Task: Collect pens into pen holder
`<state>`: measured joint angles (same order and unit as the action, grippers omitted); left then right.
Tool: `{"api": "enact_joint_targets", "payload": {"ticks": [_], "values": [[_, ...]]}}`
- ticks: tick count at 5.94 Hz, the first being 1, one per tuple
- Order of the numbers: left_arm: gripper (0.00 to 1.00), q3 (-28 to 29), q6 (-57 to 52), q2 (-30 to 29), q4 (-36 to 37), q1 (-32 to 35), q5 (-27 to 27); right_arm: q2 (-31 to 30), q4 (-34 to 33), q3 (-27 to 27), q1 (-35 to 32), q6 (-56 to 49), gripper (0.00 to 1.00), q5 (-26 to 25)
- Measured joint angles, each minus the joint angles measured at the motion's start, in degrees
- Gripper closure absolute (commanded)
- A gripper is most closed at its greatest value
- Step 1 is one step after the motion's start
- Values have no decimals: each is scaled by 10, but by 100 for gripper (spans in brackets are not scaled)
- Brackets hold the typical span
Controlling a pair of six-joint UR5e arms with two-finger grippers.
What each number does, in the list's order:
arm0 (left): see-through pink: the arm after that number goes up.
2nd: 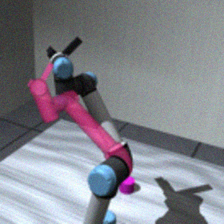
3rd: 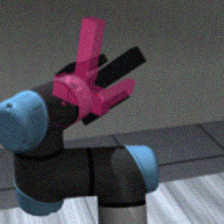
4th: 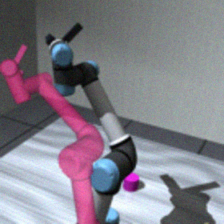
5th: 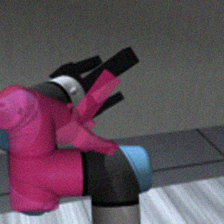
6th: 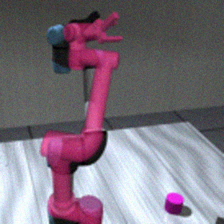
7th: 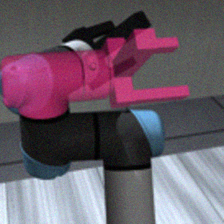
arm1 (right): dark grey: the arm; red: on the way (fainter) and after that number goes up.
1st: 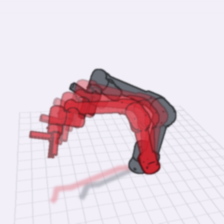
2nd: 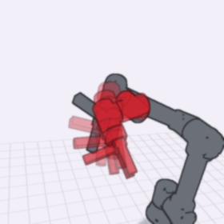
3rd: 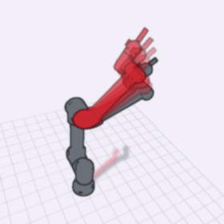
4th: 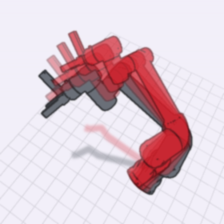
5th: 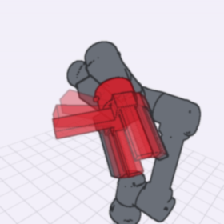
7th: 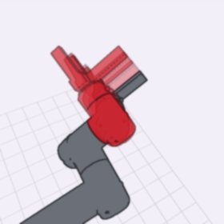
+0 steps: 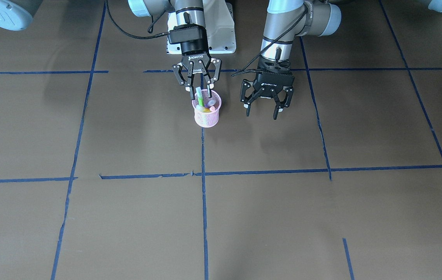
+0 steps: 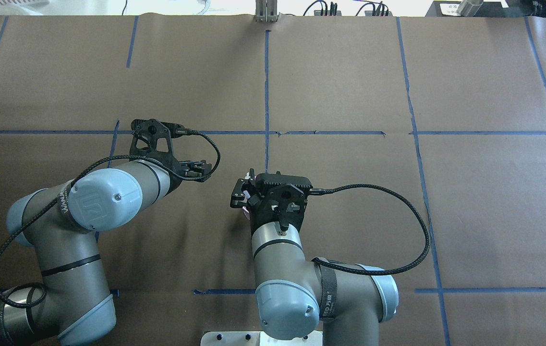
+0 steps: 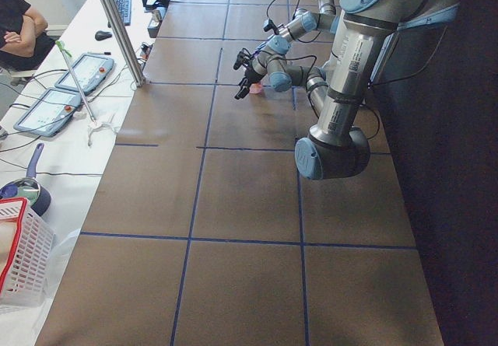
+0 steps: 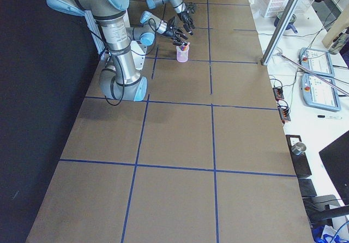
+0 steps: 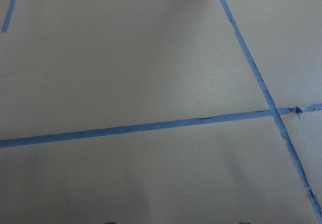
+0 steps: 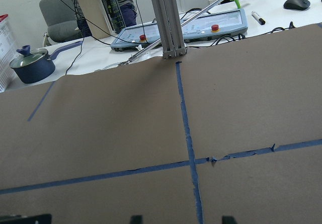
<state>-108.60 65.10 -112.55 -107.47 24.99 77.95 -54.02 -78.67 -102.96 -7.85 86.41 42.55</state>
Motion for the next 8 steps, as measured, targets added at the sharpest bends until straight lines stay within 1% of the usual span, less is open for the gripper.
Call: {"api": "enact_joint_targets", "payload": {"ticks": [1,2,3,4,5,6,7,8], "values": [[16,3,-7,3,0,3,2,-4,2,-34,-7,-11,0,40],[16,8,-39,15,2,15,17,-31,3,-82,-30,-28,0,117],[16,11,-91,42,3,37,48,-70,2,-119,-73,-58,0,214],[16,11,-149,79,3,65,94,-109,0,-138,-143,-110,0,349],[16,11,-200,115,4,105,155,-150,0,-142,-228,-174,0,487],[15,11,-253,148,6,154,217,-192,-1,-134,-316,-249,0,616],[3,12,-312,179,7,209,277,-235,-2,-116,-399,-335,0,725],[1,12,-367,207,8,268,342,-276,-4,-94,-470,-425,0,799]]}}
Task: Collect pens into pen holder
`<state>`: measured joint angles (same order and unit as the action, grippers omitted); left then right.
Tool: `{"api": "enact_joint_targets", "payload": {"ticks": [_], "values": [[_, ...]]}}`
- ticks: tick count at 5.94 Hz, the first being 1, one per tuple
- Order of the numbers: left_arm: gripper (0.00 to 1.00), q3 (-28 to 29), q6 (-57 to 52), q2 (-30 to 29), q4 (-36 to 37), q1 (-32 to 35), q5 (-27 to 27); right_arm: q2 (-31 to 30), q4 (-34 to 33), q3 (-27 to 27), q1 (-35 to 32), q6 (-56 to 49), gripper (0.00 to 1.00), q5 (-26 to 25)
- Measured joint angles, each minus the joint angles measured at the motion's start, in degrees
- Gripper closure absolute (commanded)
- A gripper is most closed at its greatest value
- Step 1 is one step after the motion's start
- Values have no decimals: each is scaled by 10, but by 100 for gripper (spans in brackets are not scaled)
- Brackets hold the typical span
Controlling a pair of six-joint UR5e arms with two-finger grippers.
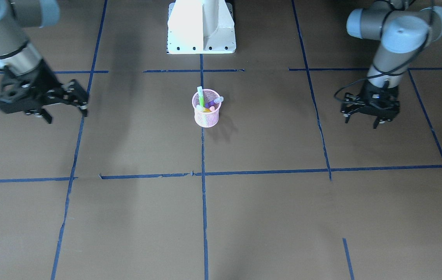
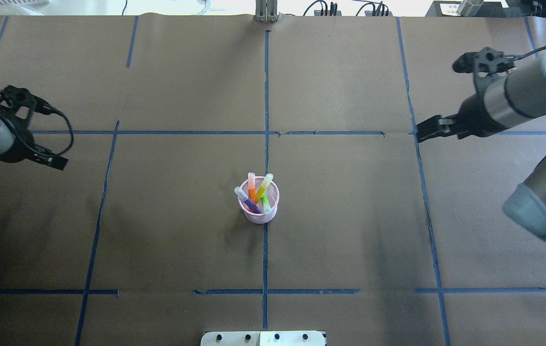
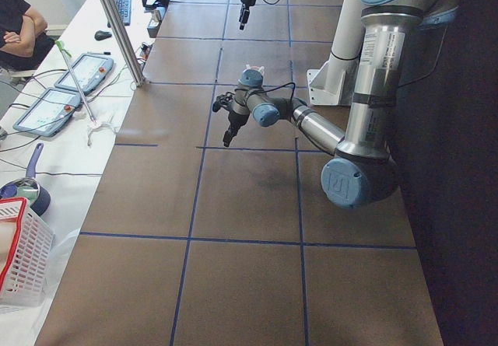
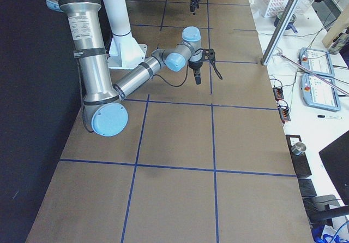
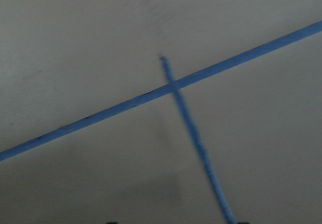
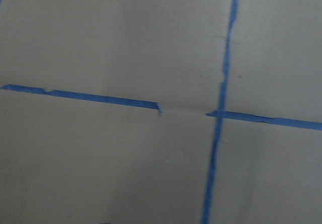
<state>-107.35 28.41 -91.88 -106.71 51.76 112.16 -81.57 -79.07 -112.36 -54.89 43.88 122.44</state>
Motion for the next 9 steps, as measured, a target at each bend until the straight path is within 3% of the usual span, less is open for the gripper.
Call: {"api": "enact_joint_targets", "payload": {"ticks": [3,5,8,9], "values": [[0,13,-186,102,2,204,185,-82,-4,123,-179,-298,0,111],[0,79,-249,160,11,308,300,-129,-4,177,-291,-476,0,132],[0,110,-313,166,25,362,218,-178,-3,220,-361,-511,0,133],[0,116,-335,165,45,369,225,-186,-3,236,-372,-511,0,138]]}}
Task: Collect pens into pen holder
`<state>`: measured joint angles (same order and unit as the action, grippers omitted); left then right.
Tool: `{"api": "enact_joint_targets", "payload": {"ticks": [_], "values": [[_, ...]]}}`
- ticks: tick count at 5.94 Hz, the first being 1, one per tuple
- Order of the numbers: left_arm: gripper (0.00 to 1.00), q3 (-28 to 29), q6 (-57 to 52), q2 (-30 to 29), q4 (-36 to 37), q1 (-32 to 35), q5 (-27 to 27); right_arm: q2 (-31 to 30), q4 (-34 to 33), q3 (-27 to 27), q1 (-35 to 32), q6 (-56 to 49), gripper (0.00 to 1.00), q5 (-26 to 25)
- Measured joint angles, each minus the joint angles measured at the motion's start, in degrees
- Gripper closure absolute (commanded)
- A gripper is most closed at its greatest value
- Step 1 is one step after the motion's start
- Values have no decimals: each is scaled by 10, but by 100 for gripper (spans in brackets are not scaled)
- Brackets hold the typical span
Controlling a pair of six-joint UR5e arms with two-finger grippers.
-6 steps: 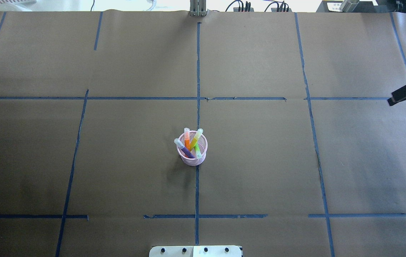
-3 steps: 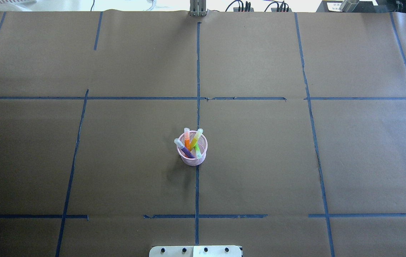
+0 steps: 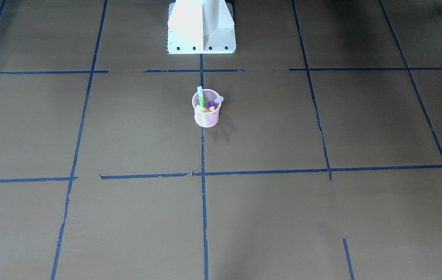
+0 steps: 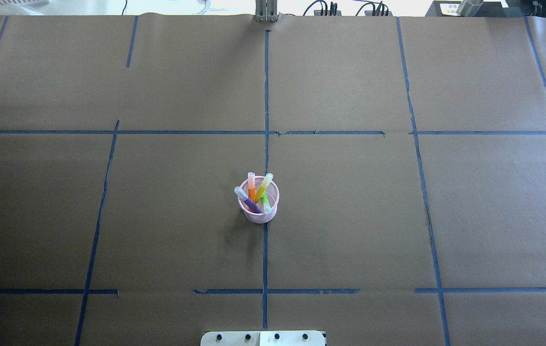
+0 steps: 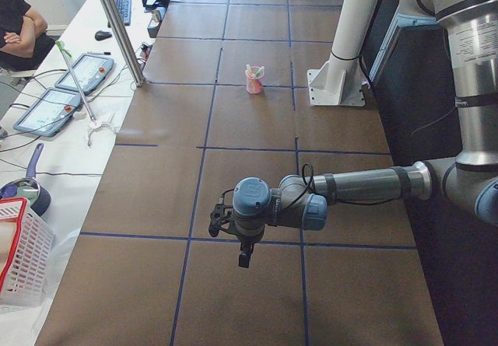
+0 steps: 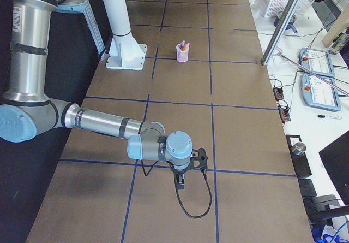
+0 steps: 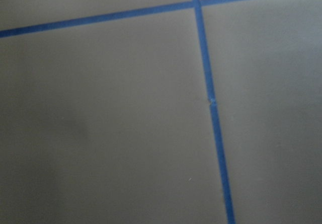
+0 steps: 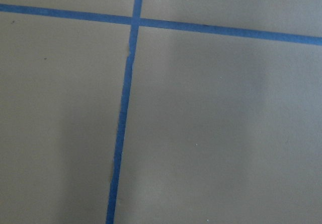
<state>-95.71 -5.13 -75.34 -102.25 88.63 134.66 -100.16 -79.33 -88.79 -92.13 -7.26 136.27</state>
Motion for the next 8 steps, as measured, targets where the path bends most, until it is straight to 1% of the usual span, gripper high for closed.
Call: {"api": "enact_joint_targets", "payload": {"ticks": [1,2,3,4,6,7,8], "values": [[0,-7,-7,-1,29,3,14,-7,2,11,-3,1,0,8],[0,-35,-9,-2,78,5,20,-12,6,11,-4,1,0,10],[0,-68,-11,-2,123,6,21,-12,6,-8,-3,7,0,4],[0,-93,-11,3,140,7,22,-10,-5,-42,-2,14,0,-10],[0,-116,-7,2,151,9,24,-13,-69,-111,1,18,0,-25],[0,-123,-6,0,154,9,23,-17,-82,-124,5,16,0,-26],[0,-128,-6,-1,155,9,5,-19,-87,-132,13,15,0,-28]]}}
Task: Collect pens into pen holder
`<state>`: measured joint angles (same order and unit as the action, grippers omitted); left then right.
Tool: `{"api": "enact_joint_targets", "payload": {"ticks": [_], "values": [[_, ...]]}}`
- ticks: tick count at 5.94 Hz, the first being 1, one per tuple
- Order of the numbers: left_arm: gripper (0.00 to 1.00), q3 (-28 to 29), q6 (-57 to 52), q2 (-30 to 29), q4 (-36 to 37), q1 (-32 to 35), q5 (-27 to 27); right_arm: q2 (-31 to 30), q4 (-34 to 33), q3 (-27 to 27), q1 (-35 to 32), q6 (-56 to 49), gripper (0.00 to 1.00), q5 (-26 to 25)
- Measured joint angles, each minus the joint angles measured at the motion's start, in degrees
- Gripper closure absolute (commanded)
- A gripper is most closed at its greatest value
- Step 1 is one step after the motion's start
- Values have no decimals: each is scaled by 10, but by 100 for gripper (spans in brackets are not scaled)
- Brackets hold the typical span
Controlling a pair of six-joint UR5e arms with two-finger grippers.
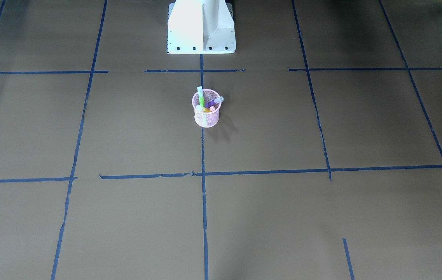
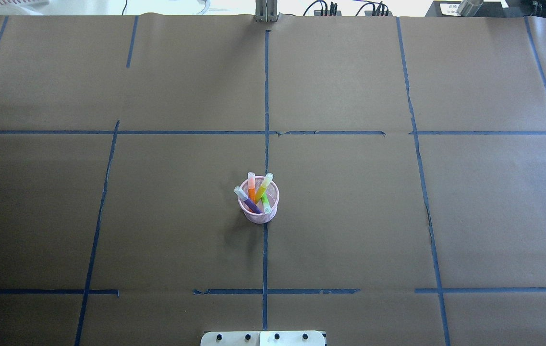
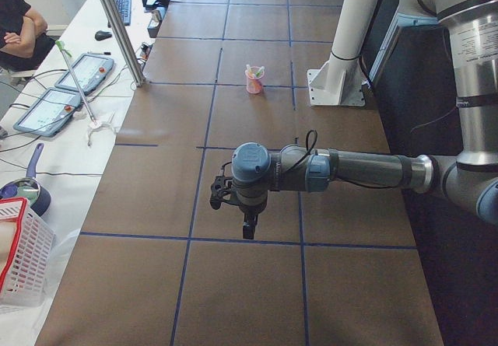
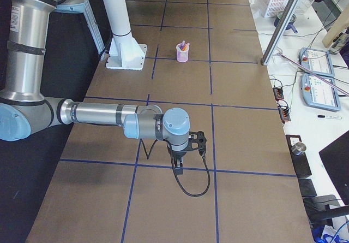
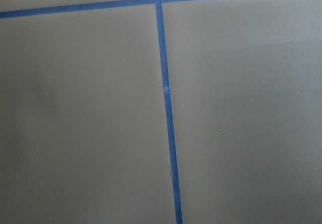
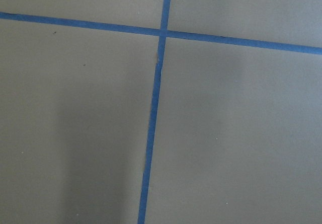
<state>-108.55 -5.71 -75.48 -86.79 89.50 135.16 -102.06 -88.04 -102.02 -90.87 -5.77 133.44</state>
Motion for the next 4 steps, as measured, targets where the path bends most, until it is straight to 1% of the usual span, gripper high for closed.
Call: {"api": "enact_joint_targets", "payload": {"ticks": [1,2,4], "values": [[0,-9,0,1,0,0,-34,-1,-1,-6,10,0,0,-4],[0,-18,0,4,0,-1,-56,-1,-2,-10,17,0,0,-10],[0,-13,-1,6,-2,-1,-62,-3,-3,-13,23,0,0,-18]]}}
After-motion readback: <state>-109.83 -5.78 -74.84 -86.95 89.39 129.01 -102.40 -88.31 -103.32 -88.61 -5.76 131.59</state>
